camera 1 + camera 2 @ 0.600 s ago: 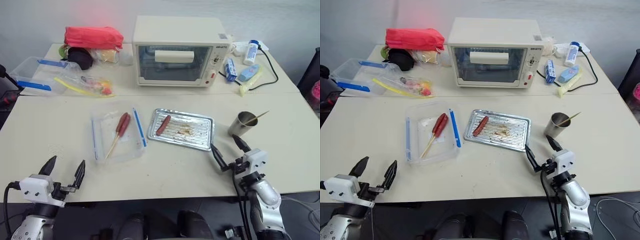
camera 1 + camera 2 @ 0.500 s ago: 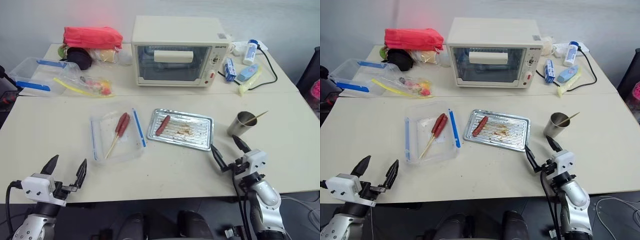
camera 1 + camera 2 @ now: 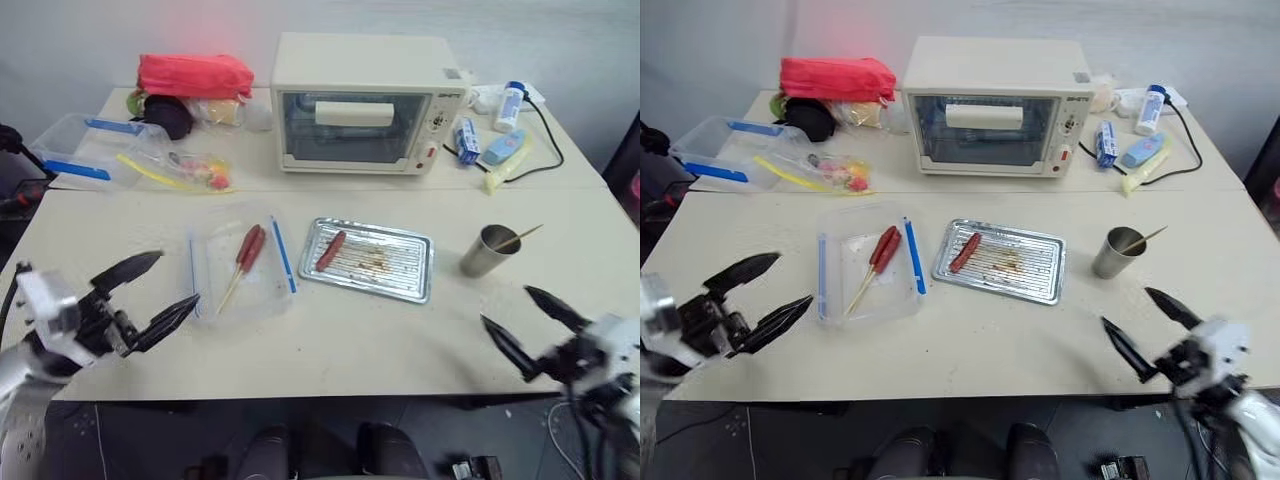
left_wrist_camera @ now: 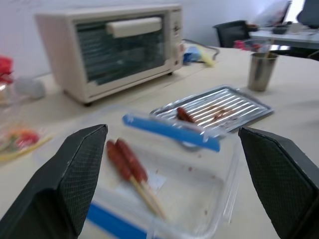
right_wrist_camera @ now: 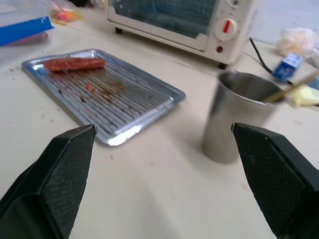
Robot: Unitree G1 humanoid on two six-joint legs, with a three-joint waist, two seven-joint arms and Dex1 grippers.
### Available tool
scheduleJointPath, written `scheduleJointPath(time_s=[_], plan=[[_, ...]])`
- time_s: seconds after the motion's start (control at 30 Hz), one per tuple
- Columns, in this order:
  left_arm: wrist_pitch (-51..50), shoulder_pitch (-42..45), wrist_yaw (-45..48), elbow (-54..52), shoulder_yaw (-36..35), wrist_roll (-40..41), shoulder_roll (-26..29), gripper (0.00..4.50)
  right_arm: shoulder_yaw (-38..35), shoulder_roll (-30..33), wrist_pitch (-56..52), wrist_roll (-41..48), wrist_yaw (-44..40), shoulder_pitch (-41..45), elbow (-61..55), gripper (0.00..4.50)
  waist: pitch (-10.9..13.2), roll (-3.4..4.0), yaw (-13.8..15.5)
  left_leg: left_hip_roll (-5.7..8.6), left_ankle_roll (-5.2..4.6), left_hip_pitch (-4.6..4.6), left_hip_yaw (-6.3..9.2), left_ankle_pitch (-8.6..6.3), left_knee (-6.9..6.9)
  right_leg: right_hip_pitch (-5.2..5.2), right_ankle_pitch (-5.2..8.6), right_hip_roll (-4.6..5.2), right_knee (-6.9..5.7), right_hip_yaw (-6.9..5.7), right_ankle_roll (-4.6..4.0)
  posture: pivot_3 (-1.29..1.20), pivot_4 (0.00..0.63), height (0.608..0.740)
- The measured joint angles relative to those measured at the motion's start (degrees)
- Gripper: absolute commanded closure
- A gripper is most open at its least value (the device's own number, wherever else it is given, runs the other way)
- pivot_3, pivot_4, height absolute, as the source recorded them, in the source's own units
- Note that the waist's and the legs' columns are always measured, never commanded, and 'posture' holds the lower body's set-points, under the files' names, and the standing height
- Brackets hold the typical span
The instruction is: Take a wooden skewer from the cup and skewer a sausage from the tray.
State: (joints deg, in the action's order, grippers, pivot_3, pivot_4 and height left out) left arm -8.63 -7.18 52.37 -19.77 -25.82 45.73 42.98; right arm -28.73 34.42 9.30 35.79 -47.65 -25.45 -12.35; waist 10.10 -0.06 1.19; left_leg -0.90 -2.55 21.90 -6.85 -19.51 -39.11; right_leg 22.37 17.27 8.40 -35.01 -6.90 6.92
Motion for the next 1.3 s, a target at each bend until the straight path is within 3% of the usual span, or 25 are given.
scheduleJointPath(time_s=[0.17,0.3,0.37,0.47,0.6,0.73,0.83,1.0,1.23,1.3], plan=[[-1.9,12.3,4.4,5.3,8.2,-1.8,-0.2,0.03,-9.8,0.4,-0.5,2.7,-5.0,-6.1,4.9,0.00,0.0,0.00,0.0,0.01,0.00,-0.28,-0.25,0.00,0.14,-0.11,-0.02,-0.07,-0.02,-0.13,0.04,0.00,0.150,0.740],[-4.3,15.0,6.7,7.4,12.6,-2.4,-1.6,0.03,-12.0,0.6,-2.1,4.5,-6.8,-5.7,6.4,0.00,0.0,0.01,-1.1,-0.07,0.05,-0.61,-0.37,-0.03,0.31,-0.27,-0.02,-0.10,0.00,0.11,0.03,0.00,0.150,0.740],[-5.3,15.3,7.9,7.5,13.9,-2.6,-1.8,0.03,-12.2,4.0,-7.7,7.9,-7.0,-3.5,5.4,0.00,0.0,0.08,-1.6,-0.10,0.09,-0.66,-0.38,-0.06,0.27,-0.27,-0.02,-0.02,0.01,0.39,0.03,0.00,0.150,0.740],[-5.7,16.9,8.8,7.4,14.7,-3.1,-2.2,0.03,-12.4,14.5,-17.8,12.8,-8.9,2.3,3.8,0.00,0.1,0.13,-1.8,-0.10,0.08,-0.72,-0.25,-0.09,0.20,-0.26,0.00,0.07,0.13,0.69,0.01,0.00,0.150,0.740],[-6.0,18.0,8.9,7.4,15.1,-3.2,-3.9,0.03,-11.1,27.6,-29.2,14.8,-14.8,14.6,13.7,0.00,0.1,0.13,-1.0,-0.07,0.07,-0.59,-0.13,-0.11,0.16,-0.22,0.03,0.07,0.13,0.60,-0.05,0.00,0.150,0.740],[-6.4,17.2,8.0,6.4,15.4,-3.7,-4.9,0.03,4.5,35.8,-35.0,7.9,-22.9,35.2,29.5,0.00,0.1,0.11,-1.4,0.00,-0.02,-0.49,-0.19,-0.11,0.04,-0.19,0.02,0.08,0.12,0.57,-0.04,0.00,0.150,0.740],[-6.7,15.2,6.9,4.3,15.3,-4.0,-5.4,0.03,15.1,35.7,-35.6,-0.1,-27.4,50.3,41.5,0.00,0.1,0.11,-1.5,0.01,-0.01,-0.37,-0.25,-0.11,0.02,-0.06,0.01,0.06,0.08,0.56,-0.02,0.00,0.150,0.740],[-7.3,12.2,4.5,1.0,14.1,-4.1,-5.8,0.03,25.1,30.9,-33.4,-10.1,-33.9,66.8,54.7,0.00,0.1,0.15,-1.6,0.00,0.00,-0.32,-0.31,-0.10,-0.01,0.02,0.01,-0.05,0.04,0.24,-0.01,0.00,0.150,0.740],[-8.0,10.6,2.1,-2.3,13.0,-4.0,-5.9,0.03,29.3,25.1,-29.6,-17.6,-38.6,76.6,64.9,0.00,0.2,0.28,-1.1,0.05,0.01,-0.26,-0.29,-0.10,-0.03,0.04,0.00,-0.03,-0.09,0.16,0.00,0.00,0.150,0.740],[-8.3,10.5,1.4,-2.3,12.9,-4.0,-5.9,0.00,29.6,24.2,-29.4,-19.0,-39.2,78.6,66.9,0.37,0.2,0.28,-1.4,0.05,0.01,-0.25,-0.30,-0.10,-0.03,0.03,-0.01,-0.04,-0.07,0.13,0.02,0.00,0.150,0.740]])
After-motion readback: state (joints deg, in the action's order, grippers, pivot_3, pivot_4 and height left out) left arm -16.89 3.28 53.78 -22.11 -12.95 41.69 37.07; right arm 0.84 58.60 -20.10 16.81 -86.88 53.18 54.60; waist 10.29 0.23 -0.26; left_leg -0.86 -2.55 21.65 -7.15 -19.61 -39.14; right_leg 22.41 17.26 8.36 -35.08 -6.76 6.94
